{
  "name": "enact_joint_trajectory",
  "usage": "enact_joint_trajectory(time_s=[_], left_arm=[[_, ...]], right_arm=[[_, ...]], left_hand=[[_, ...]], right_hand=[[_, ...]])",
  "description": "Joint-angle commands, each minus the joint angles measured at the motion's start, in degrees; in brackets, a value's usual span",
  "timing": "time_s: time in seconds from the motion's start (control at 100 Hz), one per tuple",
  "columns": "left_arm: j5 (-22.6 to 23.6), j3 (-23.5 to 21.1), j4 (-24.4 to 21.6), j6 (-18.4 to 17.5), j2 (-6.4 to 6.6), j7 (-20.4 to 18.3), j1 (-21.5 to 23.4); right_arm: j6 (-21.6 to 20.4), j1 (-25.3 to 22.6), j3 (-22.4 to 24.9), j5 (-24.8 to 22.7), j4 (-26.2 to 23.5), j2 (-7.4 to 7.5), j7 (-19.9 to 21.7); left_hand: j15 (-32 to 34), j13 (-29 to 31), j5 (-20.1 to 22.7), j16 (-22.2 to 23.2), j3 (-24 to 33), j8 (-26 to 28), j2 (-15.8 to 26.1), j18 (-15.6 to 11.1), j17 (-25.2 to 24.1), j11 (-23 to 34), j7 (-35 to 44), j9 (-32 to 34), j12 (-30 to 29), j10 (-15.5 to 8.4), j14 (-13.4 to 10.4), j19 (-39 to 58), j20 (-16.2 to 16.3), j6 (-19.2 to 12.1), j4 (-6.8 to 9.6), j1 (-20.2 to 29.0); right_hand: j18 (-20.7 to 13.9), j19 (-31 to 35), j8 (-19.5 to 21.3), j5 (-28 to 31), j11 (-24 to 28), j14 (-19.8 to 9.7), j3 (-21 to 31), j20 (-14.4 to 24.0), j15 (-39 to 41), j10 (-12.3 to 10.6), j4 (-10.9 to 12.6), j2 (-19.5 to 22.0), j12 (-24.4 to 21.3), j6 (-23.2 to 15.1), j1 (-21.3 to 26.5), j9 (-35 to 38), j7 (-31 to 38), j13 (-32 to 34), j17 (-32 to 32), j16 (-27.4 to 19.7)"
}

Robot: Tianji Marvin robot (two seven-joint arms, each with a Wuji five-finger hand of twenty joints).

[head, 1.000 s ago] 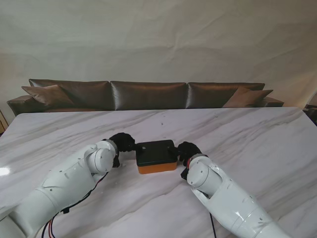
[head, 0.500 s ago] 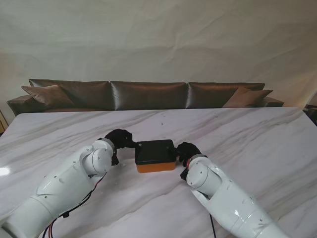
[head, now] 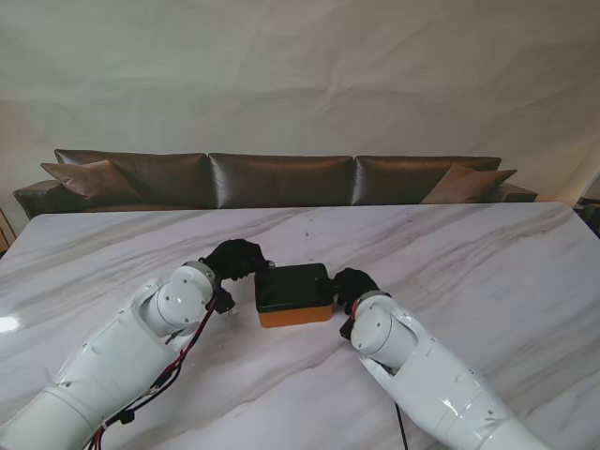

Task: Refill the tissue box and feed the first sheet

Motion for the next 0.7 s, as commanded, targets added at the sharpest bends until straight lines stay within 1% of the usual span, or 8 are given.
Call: enact_joint_trajectory(time_s=[0.0,0.1,0.19,0.28,0.44,0.54,0.61,0.69], left_arm=[[-0.33,0.31,0.70,0.18,-0.92,-1.21,-0.21],[-2.39,0.67,1.57,0.32,-1.33,-1.76,-0.54],[-2.51,1.16,1.80,1.16,-1.32,-2.37,-0.71],[-1.67,1.85,2.03,2.18,-1.30,-2.32,-0.87],[-0.39,3.10,2.62,4.16,-1.27,-2.47,-1.26],[0.56,4.03,3.50,5.00,-1.32,-2.44,-1.78],[0.56,4.54,4.35,5.38,-1.52,-2.33,-2.19],[0.40,5.23,5.53,5.64,-1.74,-2.43,-2.82]], right_arm=[[-0.18,-0.33,-0.37,0.16,0.73,-0.36,0.90],[-0.32,-0.39,-0.27,0.12,0.73,-0.32,0.88],[-0.44,-0.49,-0.08,-0.07,0.68,-0.22,0.86],[-0.50,-0.58,0.11,-0.27,0.64,-0.14,0.84],[-0.64,-0.68,0.25,-0.38,0.61,-0.13,0.67],[-0.80,-0.65,0.16,-0.42,0.67,-0.14,0.64],[-0.86,-0.62,0.10,-0.44,0.73,-0.16,0.60],[-0.94,-0.59,0.07,-0.43,0.77,-0.20,0.50]], left_hand=[[0.96,-0.50,-0.58,1.00,-1.56,-2.21,1.69,-4.11,-0.87,0.72,-0.68,-0.90,1.34,-0.05,2.03,8.83,1.48,-0.54,1.90,1.74],[1.20,-0.19,-0.11,1.10,-1.43,-2.81,1.81,-3.97,-0.68,0.93,-0.64,-0.52,1.52,0.05,2.22,8.98,1.70,-0.48,2.11,2.43],[1.22,0.94,0.20,0.70,1.10,-2.82,0.50,-4.04,0.48,0.47,1.28,0.45,1.43,-0.10,2.37,9.54,1.85,-0.93,3.76,1.50],[1.26,2.79,1.06,0.13,4.10,-2.83,-1.10,-4.29,2.23,-0.04,2.30,2.14,0.96,-0.43,2.33,10.61,1.20,-1.33,4.49,0.44],[1.46,4.74,1.92,-0.31,6.55,-3.34,-2.72,-4.05,4.00,-0.39,3.16,3.85,0.46,-0.26,2.91,11.80,0.31,-1.60,4.85,0.13],[1.35,5.44,2.18,-0.73,7.95,-4.04,-3.21,-4.20,4.71,-0.81,3.82,4.55,-0.08,-0.34,2.98,12.51,-0.74,-1.90,4.57,-0.40],[1.36,5.89,2.36,-0.84,8.49,-4.01,-3.25,-4.07,5.03,-0.87,4.19,4.96,-0.22,-0.20,3.13,12.77,-0.98,-1.78,4.84,-0.48],[1.52,6.25,2.48,-0.94,10.11,-3.72,-3.53,-3.97,5.28,-0.77,5.02,5.38,-0.38,-0.08,3.45,13.27,-1.55,-1.68,5.49,-1.16]], right_hand=[[-0.37,1.74,0.45,-0.24,1.09,1.10,-0.05,-0.44,-3.19,-1.52,0.42,0.83,0.80,-2.52,-0.58,0.71,0.43,-0.72,-0.35,-1.57],[-0.34,1.74,0.46,-0.22,1.09,1.03,-0.06,-0.44,-3.23,-1.57,0.43,0.83,0.80,-2.47,-0.59,0.71,0.45,-0.83,-0.36,-1.58],[-0.34,1.75,0.46,-0.20,1.10,1.11,-0.07,-0.43,-3.21,-1.58,0.43,0.83,0.81,-2.48,-0.62,0.75,0.46,-0.77,-0.34,-1.58],[-0.33,1.72,0.46,-0.24,1.08,1.05,-0.05,-0.45,-3.22,-1.61,0.44,0.83,0.80,-2.51,-0.59,0.66,0.45,-0.79,-0.34,-1.58],[-0.33,1.71,0.46,-0.21,1.09,1.06,-0.06,-0.45,-3.21,-1.52,0.44,0.81,0.81,-2.48,-0.57,0.69,0.46,-0.74,-0.37,-1.57],[-0.30,1.72,0.46,-0.23,1.16,0.96,-0.08,-0.45,-3.19,-1.56,0.43,0.84,0.83,-2.52,-0.61,0.80,0.45,-0.72,-0.36,-1.57],[-0.32,1.72,0.46,-0.23,1.12,1.11,-0.08,-0.45,-3.23,-1.62,0.44,0.76,0.82,-2.53,-0.65,0.74,0.46,-0.77,-0.35,-1.58],[-0.31,1.72,0.47,-0.25,1.11,1.09,-0.03,-0.45,-3.21,-1.58,0.45,0.76,0.81,-2.47,-0.62,0.72,0.47,-0.75,-0.35,-1.57]])
